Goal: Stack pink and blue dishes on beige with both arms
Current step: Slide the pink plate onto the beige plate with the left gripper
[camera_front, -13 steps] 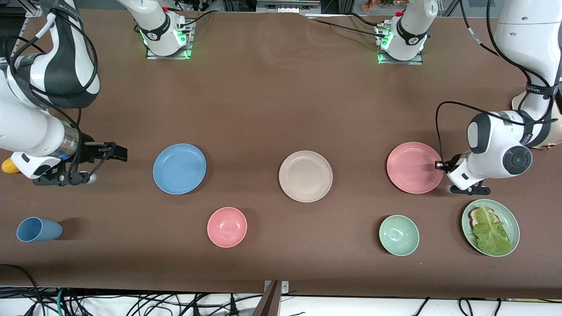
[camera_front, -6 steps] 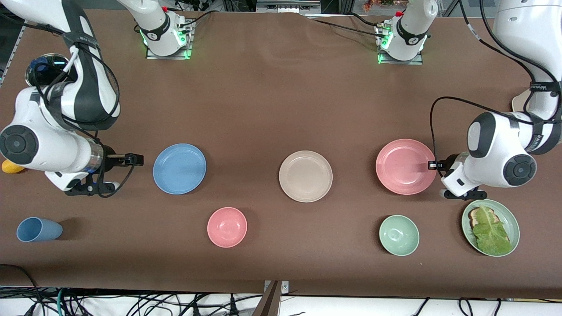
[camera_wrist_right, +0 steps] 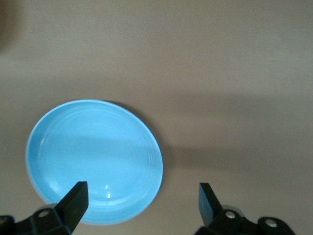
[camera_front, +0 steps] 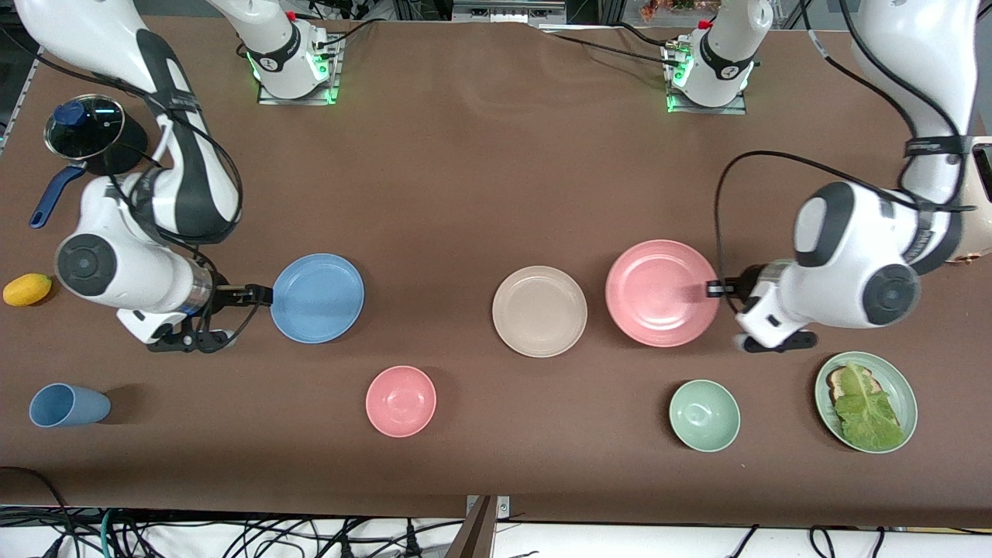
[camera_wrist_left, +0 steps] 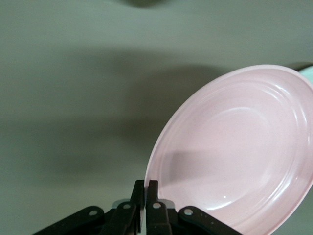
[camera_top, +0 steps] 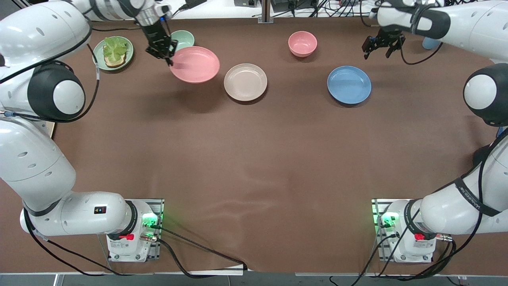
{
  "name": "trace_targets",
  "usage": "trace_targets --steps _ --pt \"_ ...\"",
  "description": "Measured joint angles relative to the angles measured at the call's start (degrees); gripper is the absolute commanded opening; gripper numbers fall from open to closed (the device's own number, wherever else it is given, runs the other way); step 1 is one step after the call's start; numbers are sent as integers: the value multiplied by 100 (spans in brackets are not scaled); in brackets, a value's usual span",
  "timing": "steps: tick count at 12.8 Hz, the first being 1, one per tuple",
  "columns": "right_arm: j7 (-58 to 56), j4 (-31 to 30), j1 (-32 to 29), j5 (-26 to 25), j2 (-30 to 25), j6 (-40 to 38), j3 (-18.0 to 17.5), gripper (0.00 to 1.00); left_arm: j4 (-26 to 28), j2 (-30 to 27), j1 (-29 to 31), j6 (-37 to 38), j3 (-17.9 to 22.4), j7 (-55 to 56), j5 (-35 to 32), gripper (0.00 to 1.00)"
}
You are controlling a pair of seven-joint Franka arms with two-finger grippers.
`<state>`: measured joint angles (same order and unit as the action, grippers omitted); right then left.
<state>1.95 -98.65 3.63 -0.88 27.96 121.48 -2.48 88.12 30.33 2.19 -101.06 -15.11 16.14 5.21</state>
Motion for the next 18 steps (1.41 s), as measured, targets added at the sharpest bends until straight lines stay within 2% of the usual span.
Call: trace_targets --steps 3,7,9,11,13,15,17,18 --pt "0 -851 3 0 50 1122 0 100 -7 307 -684 -713 -69 553 60 0" --pt "0 -1362 3 0 49 1838 1 93 -20 878 -1276 -1822 -67 1252 60 0" --pt "0 -1557 3 0 51 2044 1 88 -49 993 -1364 -1966 -61 1379 60 0" --pt "0 -1649 2 0 64 2095 3 73 -97 996 -1363 -1967 -41 1391 42 0" --pt "0 -1668 -1 0 82 2106 5 49 -119 996 -1363 -1966 -8 1391 -68 0" --pt "-57 -1668 -6 0 83 2109 9 30 -119 998 -1363 -1956 7 1390 -227 0" --pt "-167 -1668 -49 0 87 2109 18 17 -119 1009 -1366 -1948 7 1390 -289 0" --pt "-228 -1669 -72 0 94 2110 27 9 -119 1015 -1371 -1946 7 1390 -293 50"
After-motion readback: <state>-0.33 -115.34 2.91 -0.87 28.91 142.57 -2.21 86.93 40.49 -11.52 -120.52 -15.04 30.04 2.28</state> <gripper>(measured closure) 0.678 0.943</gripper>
